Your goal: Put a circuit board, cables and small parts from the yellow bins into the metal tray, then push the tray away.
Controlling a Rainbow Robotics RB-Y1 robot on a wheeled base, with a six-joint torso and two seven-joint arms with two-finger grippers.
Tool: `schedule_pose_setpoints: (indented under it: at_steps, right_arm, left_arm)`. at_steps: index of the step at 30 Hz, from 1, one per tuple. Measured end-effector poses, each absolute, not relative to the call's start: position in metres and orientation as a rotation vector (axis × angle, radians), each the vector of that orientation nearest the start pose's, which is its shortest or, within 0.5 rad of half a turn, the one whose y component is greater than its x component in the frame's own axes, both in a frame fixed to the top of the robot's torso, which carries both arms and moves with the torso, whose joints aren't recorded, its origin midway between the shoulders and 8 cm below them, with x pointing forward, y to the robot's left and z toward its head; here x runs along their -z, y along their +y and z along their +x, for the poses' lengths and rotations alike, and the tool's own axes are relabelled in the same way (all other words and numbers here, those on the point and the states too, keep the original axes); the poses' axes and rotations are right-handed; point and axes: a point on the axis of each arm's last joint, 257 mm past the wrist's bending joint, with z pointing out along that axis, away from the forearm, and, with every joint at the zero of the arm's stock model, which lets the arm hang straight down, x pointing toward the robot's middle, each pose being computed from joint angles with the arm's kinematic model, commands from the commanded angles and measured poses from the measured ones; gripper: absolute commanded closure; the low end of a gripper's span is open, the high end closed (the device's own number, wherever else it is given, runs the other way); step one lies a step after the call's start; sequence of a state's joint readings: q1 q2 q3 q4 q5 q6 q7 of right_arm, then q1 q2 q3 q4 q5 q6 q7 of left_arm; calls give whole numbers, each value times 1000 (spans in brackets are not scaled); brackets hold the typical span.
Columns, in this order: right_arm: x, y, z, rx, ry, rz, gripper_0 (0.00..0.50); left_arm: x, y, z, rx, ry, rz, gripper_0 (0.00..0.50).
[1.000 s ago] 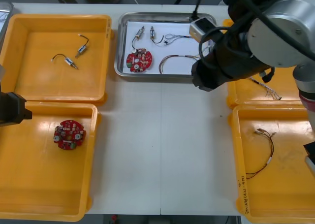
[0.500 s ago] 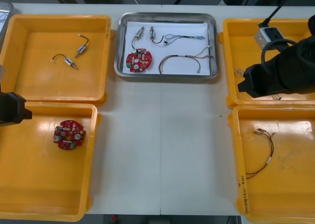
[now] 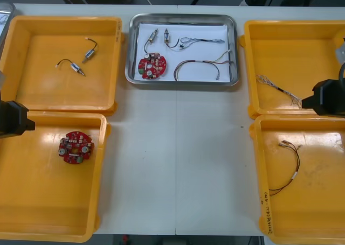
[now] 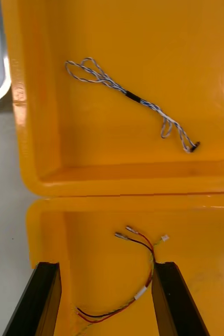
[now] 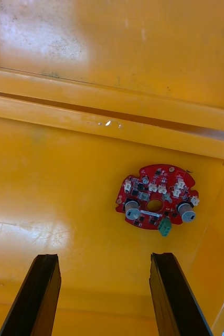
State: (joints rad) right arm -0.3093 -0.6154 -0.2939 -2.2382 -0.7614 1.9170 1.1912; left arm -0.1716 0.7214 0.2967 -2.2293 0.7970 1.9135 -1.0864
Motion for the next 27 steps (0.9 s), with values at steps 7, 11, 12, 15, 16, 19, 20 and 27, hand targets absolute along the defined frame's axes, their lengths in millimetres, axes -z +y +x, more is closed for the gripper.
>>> schedule_pose_setpoints:
  at_steps: [7, 11, 12, 15, 16, 19, 20, 27]
  right_arm:
    - [144, -338, 394, -104, 2538, 153, 0]
    - [151, -352, 385, -91, 2549, 203, 0]
    - [152, -355, 383, -87, 2551, 214, 0]
    - [155, -362, 379, -79, 2555, 235, 0]
    - [155, -363, 378, -77, 2557, 240, 0]
    - [158, -368, 374, -71, 2563, 252, 0]
    - [160, -369, 373, -66, 2566, 249, 0]
    - [166, -377, 367, -32, 2583, 218, 0]
  left_arm:
    - [165, 356, 379, 61, 2634, -256, 0]
    - [165, 356, 379, 61, 2634, -256, 0]
    - [165, 356, 379, 61, 2634, -256, 0]
    - [165, 356, 379, 61, 2634, -256, 0]
    - [165, 356, 379, 61, 2634, -256, 0]
    - [165, 356, 379, 61, 2634, -256, 0]
    - [165, 356, 379, 61, 2634, -256, 0]
    - [165, 356, 379, 61, 2634, -256, 0]
